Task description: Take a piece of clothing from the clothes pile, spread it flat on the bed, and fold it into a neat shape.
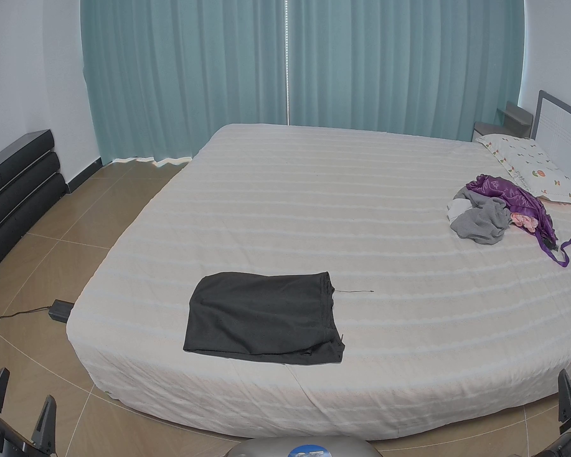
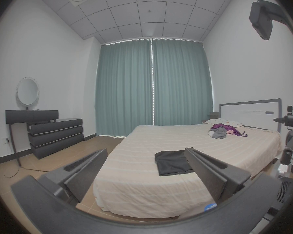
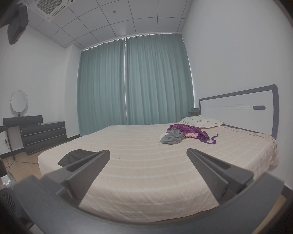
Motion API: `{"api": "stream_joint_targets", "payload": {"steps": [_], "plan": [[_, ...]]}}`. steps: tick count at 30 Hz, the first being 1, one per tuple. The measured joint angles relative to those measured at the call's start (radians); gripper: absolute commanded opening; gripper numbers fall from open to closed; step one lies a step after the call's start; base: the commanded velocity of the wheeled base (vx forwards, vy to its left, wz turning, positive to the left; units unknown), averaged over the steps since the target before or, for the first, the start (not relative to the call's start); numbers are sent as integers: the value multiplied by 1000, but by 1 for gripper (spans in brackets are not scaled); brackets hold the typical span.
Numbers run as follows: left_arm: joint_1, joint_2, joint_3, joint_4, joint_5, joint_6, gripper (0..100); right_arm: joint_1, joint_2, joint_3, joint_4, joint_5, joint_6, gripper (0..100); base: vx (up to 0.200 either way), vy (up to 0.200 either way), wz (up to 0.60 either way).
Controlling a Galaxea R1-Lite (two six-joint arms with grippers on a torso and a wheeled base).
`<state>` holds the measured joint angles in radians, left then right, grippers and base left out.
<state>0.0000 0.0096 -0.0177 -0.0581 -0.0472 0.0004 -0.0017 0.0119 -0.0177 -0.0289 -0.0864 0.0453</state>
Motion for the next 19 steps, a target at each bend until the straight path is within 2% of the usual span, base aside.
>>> {"api": "stream_joint_targets", "payload": {"steps": [6, 8, 11, 15, 19], "plan": [[0, 0, 0, 4, 160, -10, 100, 0, 0, 0, 15, 52, -25, 100, 0, 0, 0], [0, 0, 0, 9, 184, -16, 100, 0, 0, 0, 20, 63, -36, 100, 0, 0, 0], [0, 0, 0, 22, 157, -26, 100, 0, 0, 0, 22, 69, -41, 100, 0, 0, 0], [0, 1, 0, 47, 53, -19, 100, 1, 1, 0, 24, 73, -45, 100, 0, 0, 0], [0, 1, 0, 60, 38, 12, 100, 2, 1, 0, 24, 77, -45, 100, 0, 0, 0]]}}
